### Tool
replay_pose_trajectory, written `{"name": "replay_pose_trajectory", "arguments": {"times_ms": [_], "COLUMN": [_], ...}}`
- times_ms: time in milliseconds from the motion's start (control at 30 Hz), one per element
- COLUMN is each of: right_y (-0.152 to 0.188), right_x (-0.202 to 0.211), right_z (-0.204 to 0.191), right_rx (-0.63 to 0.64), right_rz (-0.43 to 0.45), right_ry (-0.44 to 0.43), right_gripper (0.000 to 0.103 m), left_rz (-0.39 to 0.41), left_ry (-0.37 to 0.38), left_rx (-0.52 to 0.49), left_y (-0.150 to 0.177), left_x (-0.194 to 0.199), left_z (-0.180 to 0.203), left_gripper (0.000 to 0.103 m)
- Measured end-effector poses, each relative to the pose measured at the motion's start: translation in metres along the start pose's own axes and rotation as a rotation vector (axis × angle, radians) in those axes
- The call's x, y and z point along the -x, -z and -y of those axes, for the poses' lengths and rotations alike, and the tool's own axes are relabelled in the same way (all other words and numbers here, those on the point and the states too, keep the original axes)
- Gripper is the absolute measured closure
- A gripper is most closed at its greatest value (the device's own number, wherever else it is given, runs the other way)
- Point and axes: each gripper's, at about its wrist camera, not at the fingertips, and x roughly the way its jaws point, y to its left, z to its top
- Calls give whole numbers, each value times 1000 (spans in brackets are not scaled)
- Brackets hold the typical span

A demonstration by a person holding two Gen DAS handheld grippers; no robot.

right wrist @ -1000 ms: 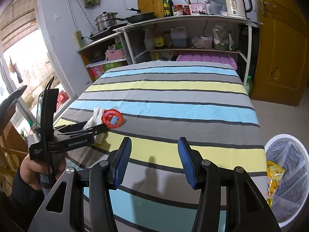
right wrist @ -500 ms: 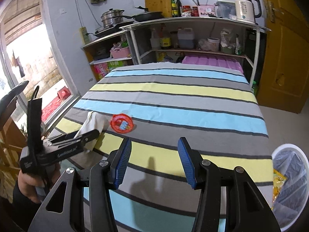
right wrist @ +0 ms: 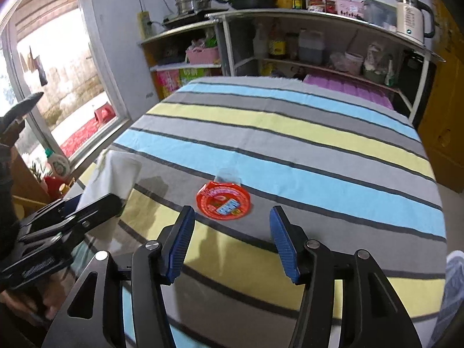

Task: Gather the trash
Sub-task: 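Grasp the white tissue with the left tool while the right tool grasps the red-lidded clear cup, then lift the tissue and cup and carry both over the wastebasket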

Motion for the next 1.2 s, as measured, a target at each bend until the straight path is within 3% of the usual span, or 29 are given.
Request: {"name": "replay_pose_trajectory", "arguments": {"times_ms": [400, 467, 567, 867, 1200], "right_y": [-8, -5, -5, 8, 38], "right_x": [-33, -29, -24, 16, 83], "right_z": [-1, -2, -1, 5, 38], "right_rx": [-29, -36, -38, -63, -149], "right_rz": [-61, -52, -35, 23, 111], "right_ry": [17, 16, 18, 8, 44], "right_gripper": [48, 56, 56, 56, 56], "left_rz": [-12, -12, -10, -16, -20], "left_ry": [22, 21, 15, 4, 33], "left_rx": [6, 4, 2, -32, -115], "left_y": [7, 8, 7, 11, 14], "left_x": [-4, -4, -3, 5, 15], "left_z": [-7, -6, -5, 13, 61], "left_gripper": [47, 47, 47, 47, 47]}}
